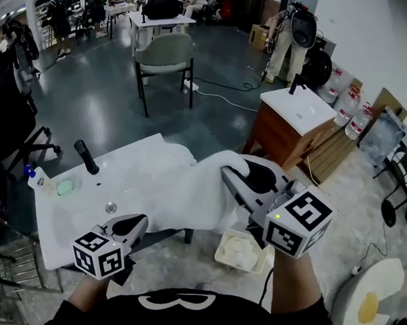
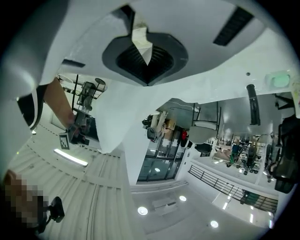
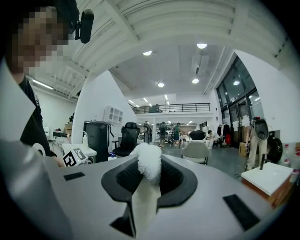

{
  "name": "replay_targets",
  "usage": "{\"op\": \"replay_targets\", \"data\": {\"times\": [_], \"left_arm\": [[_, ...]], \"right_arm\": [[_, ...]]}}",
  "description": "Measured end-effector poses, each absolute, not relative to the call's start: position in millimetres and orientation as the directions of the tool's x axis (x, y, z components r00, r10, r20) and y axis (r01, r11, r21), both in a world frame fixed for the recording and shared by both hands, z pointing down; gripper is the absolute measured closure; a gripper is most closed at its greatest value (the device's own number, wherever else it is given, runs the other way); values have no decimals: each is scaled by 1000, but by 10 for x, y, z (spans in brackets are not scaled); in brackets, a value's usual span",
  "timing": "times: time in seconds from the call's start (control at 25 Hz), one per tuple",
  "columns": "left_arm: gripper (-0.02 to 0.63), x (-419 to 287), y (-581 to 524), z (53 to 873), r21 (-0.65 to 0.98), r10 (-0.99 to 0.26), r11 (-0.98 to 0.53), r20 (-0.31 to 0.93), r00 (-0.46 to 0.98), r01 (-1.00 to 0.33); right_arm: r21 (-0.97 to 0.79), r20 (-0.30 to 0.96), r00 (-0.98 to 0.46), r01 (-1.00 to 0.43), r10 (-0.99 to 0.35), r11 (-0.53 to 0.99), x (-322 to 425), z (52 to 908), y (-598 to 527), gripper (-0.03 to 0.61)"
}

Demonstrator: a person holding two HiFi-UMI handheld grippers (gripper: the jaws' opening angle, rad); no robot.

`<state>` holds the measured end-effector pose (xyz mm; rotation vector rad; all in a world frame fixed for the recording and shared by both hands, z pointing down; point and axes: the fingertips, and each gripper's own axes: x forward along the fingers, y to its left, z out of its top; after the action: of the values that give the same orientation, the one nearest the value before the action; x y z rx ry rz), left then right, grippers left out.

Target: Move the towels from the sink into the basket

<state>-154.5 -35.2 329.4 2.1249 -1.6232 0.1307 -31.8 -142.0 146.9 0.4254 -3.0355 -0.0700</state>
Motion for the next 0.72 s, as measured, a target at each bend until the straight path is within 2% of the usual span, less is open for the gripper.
{"op": "replay_targets", "data": {"times": [0.72], "left_arm": [[607,136,-1564,3429,309,-807,-399,329,491,-863]], "right_arm": [[57,102,-860,-497,-500,866,1570,1691,-2319,502]]}}
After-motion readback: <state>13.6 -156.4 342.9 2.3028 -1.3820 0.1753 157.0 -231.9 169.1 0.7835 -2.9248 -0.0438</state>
